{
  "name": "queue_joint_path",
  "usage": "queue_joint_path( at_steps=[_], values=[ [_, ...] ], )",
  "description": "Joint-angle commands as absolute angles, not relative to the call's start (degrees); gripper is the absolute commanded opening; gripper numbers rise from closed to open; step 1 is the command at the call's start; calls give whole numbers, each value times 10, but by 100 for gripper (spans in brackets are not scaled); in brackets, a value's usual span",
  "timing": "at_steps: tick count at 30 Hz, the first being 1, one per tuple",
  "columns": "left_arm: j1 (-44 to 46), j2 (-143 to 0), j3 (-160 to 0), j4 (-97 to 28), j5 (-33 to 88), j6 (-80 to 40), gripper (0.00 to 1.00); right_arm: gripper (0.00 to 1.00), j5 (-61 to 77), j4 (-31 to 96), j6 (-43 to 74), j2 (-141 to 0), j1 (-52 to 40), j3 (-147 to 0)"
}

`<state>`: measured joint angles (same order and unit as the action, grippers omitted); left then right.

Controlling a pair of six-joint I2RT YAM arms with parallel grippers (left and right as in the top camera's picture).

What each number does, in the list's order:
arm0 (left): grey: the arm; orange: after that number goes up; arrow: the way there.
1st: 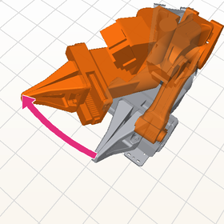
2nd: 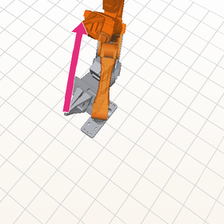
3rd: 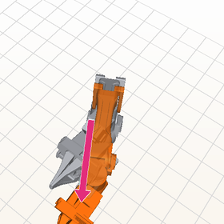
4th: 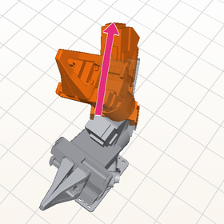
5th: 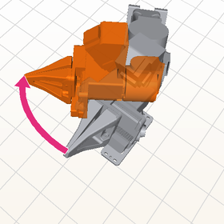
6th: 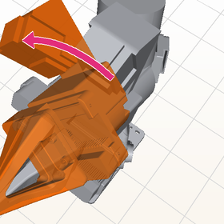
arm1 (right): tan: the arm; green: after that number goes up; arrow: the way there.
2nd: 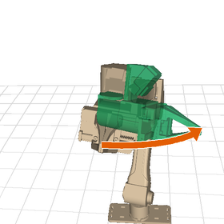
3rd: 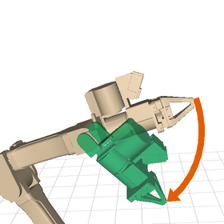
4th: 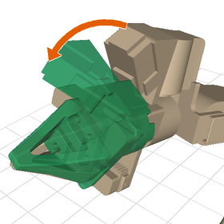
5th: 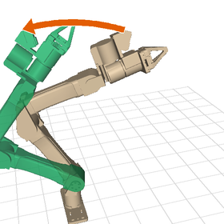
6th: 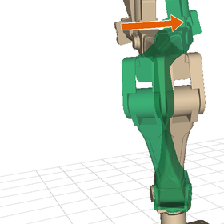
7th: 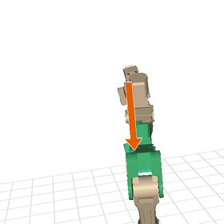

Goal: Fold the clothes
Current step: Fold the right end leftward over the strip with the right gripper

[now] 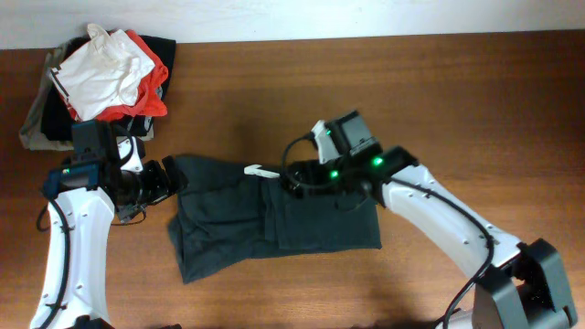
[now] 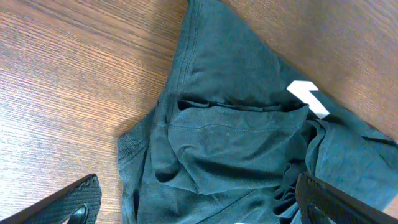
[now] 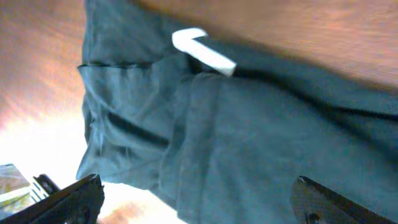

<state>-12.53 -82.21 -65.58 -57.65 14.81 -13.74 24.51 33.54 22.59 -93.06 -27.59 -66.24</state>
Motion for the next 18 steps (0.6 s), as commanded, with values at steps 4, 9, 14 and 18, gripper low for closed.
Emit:
queue_joint_path(
  at_steps=[4,9,14,18],
  values=[
    [-124,-816,-664,-577,153,-136,99,75,249,351,197,-934,-296,-668],
    [-124,-816,-664,-577,153,-136,99,6,283,291,200,-999,-355,-668],
    [-124,-816,-664,-580,153,-136,99,4,322,263,224,-1076,-365,-668],
    [-124,-816,-664,-579,153,-136,99,4,387,250,215,-1134,-356,-668]
  ],
)
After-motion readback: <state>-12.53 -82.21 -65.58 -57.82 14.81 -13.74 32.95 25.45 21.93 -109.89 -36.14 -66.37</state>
